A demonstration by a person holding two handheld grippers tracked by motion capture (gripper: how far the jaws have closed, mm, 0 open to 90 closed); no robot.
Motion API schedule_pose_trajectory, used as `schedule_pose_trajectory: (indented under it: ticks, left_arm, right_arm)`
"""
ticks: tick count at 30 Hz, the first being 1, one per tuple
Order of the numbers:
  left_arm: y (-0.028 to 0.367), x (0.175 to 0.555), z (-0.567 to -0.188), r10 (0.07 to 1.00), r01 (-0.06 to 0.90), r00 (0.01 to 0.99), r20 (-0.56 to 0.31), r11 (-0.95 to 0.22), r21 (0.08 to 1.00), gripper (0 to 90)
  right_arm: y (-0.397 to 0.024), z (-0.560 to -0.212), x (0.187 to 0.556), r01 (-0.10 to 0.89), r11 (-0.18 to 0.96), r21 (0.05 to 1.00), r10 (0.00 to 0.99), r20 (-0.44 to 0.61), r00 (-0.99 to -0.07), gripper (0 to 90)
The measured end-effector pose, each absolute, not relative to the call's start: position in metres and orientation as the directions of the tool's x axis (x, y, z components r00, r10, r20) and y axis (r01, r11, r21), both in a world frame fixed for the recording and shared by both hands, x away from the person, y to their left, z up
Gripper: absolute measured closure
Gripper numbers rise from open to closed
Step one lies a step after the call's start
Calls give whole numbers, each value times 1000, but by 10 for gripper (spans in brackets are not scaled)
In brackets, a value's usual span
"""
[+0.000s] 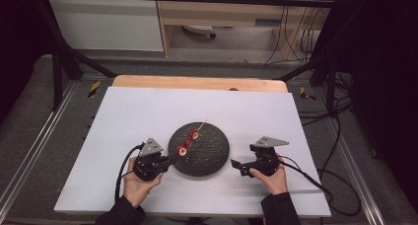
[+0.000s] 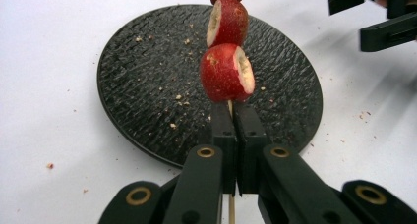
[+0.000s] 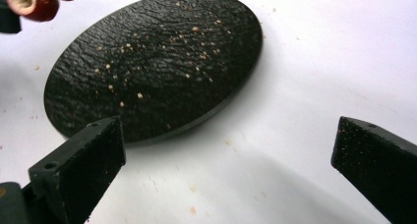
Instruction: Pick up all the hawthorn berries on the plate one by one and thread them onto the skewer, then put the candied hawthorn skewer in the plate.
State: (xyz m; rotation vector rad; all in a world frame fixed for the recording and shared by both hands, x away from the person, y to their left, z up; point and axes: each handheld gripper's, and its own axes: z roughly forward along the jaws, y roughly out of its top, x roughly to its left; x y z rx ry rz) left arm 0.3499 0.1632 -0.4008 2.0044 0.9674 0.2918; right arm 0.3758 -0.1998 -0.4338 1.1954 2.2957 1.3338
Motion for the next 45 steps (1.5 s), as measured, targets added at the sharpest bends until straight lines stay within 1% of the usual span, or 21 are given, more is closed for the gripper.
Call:
schedule_pose_trajectory:
  ticks: [7, 14, 27, 41, 45]
  left_arm:
    - [152, 365, -399, 724, 550, 677, -133, -378, 745, 882]
    - [142, 377, -402, 723, 566, 681, -114, -422, 708, 881]
    - [122, 389, -418, 733, 614, 677, -73, -507, 605, 881]
    - [120, 391, -424, 732, 612, 678, -62, -517, 598, 872]
    - [124, 390, -423, 722, 596, 689, -66, -512, 618, 805]
  right_arm:
    - [-223, -440, 369, 530, 270, 803, 739, 180, -649, 7]
    - [-240, -449, 363, 543, 273, 794, 756, 172, -632, 10]
    - [-246, -452, 359, 555, 274, 786, 756, 181, -630, 10]
    - [-247, -451, 360, 546, 276, 791, 756, 172, -632, 11]
    - [-247, -451, 360, 548, 277, 789, 757, 172, -630, 11]
